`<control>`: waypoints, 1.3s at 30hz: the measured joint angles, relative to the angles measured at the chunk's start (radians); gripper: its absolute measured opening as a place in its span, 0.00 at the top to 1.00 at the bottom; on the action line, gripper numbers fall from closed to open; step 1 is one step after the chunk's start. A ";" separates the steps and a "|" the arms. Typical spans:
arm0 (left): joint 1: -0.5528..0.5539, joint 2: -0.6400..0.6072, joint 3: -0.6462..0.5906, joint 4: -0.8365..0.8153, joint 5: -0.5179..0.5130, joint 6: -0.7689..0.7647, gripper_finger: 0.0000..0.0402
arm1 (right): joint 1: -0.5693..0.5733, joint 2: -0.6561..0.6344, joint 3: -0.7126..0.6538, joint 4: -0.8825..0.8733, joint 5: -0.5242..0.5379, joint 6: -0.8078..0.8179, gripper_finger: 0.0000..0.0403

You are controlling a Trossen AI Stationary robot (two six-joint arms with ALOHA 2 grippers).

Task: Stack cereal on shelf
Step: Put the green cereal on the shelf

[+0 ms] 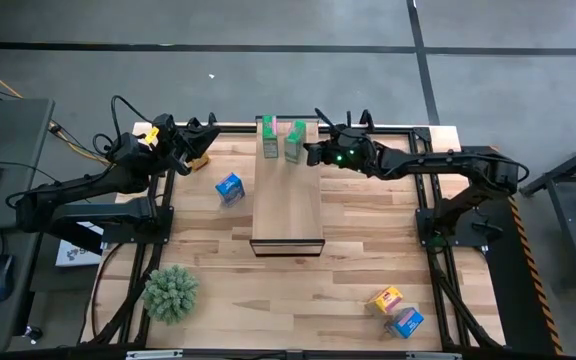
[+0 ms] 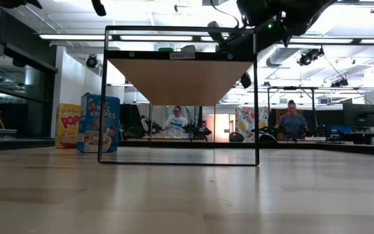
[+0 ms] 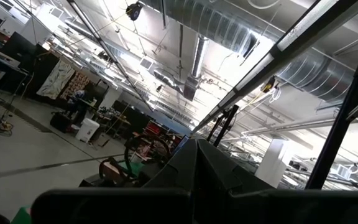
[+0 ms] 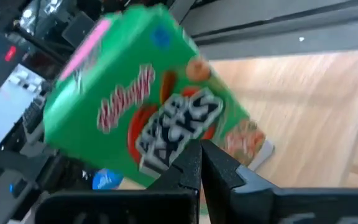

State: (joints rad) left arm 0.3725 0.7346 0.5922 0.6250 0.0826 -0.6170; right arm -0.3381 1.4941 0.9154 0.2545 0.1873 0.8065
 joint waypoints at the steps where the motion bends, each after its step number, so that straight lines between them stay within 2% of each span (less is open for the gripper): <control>1: 0.000 0.000 0.000 0.000 0.000 0.000 0.99 | -0.008 0.000 0.000 0.001 0.000 0.002 1.00; 12: 0.000 0.000 0.000 0.000 -0.001 0.000 0.99 | -0.068 0.001 0.000 0.027 -0.047 0.034 1.00; 17: 0.000 0.000 0.000 0.000 -0.002 0.000 0.99 | -0.065 0.046 0.000 0.096 -0.087 0.078 1.00; 27: 0.000 0.000 0.000 0.000 -0.006 0.000 0.99 | -0.076 0.072 0.000 0.139 -0.057 0.113 1.00; 32: 0.000 0.002 0.000 0.000 -0.010 0.000 0.99 | -0.101 0.070 0.000 0.174 -0.080 0.112 1.00; 35: 0.000 0.002 0.000 0.000 -0.010 0.000 0.99 | -0.108 0.044 0.000 0.130 -0.146 0.085 1.00; 39: 0.000 0.002 0.000 0.000 -0.011 0.000 0.99 | -0.091 -0.029 0.000 -0.059 -0.191 0.017 1.00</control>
State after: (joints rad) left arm 0.3724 0.7368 0.5922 0.6250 0.0719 -0.6167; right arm -0.4294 1.4654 0.9154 0.1955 -0.0033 0.8238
